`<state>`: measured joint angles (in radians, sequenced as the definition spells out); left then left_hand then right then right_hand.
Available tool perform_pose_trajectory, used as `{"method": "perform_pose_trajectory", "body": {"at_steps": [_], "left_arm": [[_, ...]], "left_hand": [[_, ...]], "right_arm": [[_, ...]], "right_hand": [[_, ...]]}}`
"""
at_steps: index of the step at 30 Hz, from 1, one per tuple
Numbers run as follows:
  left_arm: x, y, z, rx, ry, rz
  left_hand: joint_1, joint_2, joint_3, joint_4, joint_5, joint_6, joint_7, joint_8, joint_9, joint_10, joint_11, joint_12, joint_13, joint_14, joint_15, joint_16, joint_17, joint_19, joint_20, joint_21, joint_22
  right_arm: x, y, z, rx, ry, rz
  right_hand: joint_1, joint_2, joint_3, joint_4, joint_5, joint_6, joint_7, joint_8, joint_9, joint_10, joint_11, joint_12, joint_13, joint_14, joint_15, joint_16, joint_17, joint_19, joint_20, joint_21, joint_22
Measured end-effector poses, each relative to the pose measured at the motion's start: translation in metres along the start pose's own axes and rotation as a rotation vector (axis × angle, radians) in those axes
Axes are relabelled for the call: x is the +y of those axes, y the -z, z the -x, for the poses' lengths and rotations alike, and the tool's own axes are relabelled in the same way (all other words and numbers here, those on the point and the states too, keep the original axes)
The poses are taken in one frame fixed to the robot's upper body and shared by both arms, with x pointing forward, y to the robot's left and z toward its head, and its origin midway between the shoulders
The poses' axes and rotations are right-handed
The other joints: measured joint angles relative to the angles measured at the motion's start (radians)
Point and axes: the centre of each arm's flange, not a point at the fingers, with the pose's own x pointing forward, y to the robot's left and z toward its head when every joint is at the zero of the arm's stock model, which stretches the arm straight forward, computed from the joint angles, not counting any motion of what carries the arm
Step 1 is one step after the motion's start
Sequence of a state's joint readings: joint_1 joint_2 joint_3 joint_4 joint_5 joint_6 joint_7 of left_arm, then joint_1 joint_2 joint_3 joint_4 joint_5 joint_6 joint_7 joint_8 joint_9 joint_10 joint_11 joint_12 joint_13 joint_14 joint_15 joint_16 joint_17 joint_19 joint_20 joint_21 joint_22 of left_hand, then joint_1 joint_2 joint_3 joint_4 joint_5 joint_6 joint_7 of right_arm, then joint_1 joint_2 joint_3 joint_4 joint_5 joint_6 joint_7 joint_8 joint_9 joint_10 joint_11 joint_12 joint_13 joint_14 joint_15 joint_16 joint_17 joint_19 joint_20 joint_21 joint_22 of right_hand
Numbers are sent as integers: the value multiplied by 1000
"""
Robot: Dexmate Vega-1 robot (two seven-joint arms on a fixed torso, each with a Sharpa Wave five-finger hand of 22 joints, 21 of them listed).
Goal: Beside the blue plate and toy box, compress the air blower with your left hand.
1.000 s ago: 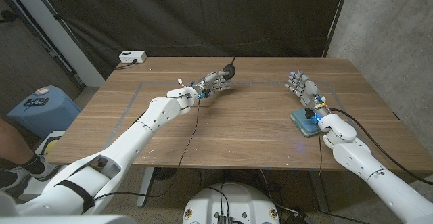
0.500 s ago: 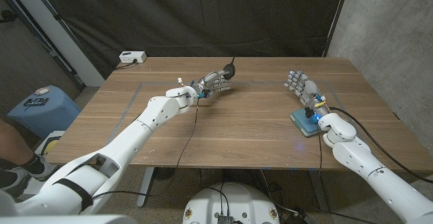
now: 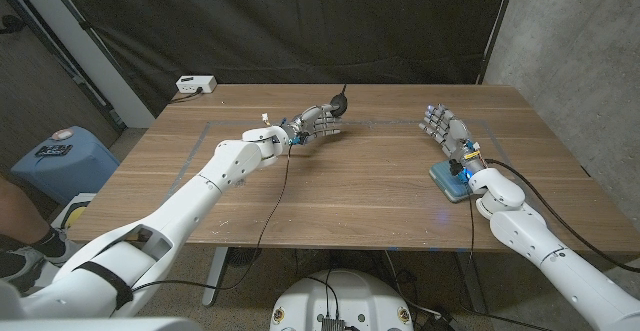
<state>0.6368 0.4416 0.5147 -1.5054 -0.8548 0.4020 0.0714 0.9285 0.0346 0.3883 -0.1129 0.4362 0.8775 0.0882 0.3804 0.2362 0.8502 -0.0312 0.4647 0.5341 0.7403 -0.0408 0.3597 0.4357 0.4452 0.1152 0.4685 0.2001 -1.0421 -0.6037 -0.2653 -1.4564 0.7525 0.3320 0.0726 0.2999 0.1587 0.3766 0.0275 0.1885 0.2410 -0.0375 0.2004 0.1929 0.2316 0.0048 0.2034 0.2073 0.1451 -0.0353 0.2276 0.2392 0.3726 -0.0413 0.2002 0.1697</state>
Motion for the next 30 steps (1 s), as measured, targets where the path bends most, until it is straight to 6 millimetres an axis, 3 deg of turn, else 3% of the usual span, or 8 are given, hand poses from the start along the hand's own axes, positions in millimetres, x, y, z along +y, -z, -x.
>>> {"method": "perform_pose_trajectory", "body": {"at_steps": [7,30], "left_arm": [[1,-3,1,4,10,-12],[1,-8,4,1,15,-28]], "left_hand": [[-10,-8,-8,0,-4,-17,1,-15,-5,-19,3,-18,-10,-24,10,-10,0,-7,7,0,0],[-17,-1,-11,-3,-11,-9,1,-17,-14,-18,3,-22,-8,-24,10,-10,0,-13,6,-4,0]], "right_arm": [[0,1,1,-4,4,-4],[2,3,5,-11,18,-13]], "right_hand": [[0,0,0,0,0,0,0,0,0,0,0,0,0,0,0,0,0,0,0,0,0],[0,0,3,-3,0,0,0,0,0,0,0,0,0,0,0,0,0,0,0,0,0]]}}
